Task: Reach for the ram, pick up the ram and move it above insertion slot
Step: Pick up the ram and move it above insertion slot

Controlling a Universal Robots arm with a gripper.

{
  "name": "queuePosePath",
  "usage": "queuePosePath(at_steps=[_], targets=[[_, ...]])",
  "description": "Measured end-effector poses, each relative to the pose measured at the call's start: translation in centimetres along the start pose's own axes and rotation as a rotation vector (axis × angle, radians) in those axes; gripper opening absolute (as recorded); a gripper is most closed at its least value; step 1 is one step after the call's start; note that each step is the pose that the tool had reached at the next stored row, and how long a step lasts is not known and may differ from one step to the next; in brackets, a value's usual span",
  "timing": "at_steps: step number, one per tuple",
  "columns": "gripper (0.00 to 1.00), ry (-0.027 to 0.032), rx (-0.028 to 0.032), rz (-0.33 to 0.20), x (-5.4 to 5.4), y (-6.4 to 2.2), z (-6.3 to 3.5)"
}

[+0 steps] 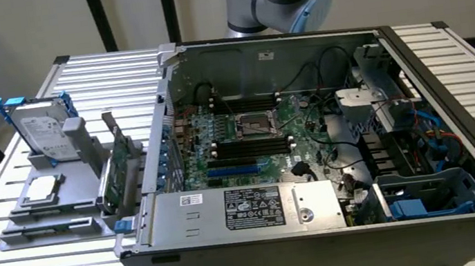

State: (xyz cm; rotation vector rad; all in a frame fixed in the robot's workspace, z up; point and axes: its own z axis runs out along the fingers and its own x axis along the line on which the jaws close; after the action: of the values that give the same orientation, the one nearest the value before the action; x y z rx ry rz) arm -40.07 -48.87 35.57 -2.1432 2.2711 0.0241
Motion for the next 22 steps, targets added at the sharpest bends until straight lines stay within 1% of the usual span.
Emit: queuePosePath(at_steps=[5,7,9,10,11,14,16,17,22], targets=[[0.11,-0.0019,-0.0024,-0.09,0.0,0.0,0.12],[0.11,-0.0039,-0.0028,-0.11,0.0,0.0,0.13],[0.12,-0.0041,-0.0028,-0.113,0.0,0.0,0.13],[0.18,-0.0043,-0.0029,-0.113,0.0,0.0,0.13],[0.18,-0.0045,-0.0029,-0.113,0.0,0.0,0.13],[0.36,-0.0046,-0.0028,-0.113,0.0,0.0,0.17],[0.36,-0.0046,-0.0028,-0.113,0.0,0.0,0.48],[0.42,-0.0045,-0.0029,-0.113,0.0,0.0,0.64],[0.42,-0.0045,-0.003,-0.113,0.2,0.0,1.55]])
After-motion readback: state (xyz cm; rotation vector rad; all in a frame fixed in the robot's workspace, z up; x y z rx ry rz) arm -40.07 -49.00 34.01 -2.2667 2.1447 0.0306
